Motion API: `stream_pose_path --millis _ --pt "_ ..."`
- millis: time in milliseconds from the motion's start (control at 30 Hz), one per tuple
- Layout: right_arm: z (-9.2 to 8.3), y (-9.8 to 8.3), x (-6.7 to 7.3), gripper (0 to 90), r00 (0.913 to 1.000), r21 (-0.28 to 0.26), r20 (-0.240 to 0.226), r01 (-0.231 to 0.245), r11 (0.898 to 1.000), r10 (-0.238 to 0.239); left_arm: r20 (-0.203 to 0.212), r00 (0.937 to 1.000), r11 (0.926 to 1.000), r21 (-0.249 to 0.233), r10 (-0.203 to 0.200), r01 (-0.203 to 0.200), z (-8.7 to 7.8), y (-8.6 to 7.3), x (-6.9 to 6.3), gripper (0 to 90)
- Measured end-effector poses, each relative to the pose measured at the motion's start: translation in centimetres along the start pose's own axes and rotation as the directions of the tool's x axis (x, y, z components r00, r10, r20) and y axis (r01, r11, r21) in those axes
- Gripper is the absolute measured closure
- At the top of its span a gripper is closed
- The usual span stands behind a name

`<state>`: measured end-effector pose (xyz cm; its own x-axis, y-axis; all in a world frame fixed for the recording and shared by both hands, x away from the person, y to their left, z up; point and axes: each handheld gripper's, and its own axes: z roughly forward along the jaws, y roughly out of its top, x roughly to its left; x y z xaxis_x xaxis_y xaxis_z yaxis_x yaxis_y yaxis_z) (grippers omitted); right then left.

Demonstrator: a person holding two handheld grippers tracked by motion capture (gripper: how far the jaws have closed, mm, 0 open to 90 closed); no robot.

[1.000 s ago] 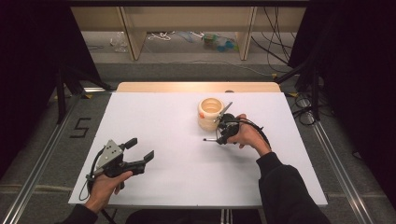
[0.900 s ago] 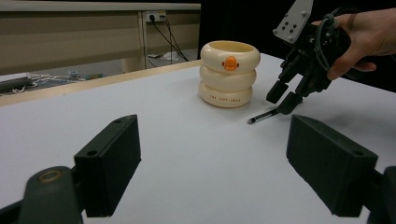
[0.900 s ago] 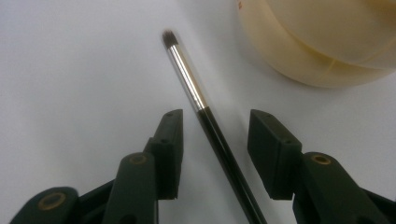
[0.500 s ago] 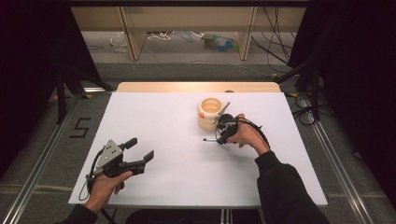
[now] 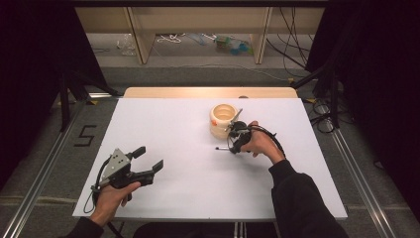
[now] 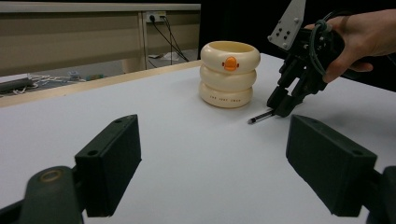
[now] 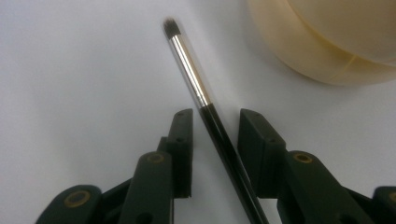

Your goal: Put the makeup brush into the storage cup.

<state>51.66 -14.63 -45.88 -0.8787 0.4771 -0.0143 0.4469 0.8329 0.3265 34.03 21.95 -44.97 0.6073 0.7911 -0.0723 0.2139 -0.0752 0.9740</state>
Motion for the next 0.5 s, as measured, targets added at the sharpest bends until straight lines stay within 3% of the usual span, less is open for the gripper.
stream_pose_path --millis 233,500 --pt "0.01 0.00 -0.13 69.4 0.9999 0.001 -0.004 -0.015 1.000 0.015 0.000 1.0000 1.0000 -0.003 -0.001 0.001 -0.01 0.01 0.02 18.0" --pt "0.00 0.05 0.00 73.8 1.0000 0.005 -0.006 0.004 1.000 -0.004 -0.001 1.0000 1.0000 -0.004 0.000 0.000 -0.02 0.02 0.04 18.0"
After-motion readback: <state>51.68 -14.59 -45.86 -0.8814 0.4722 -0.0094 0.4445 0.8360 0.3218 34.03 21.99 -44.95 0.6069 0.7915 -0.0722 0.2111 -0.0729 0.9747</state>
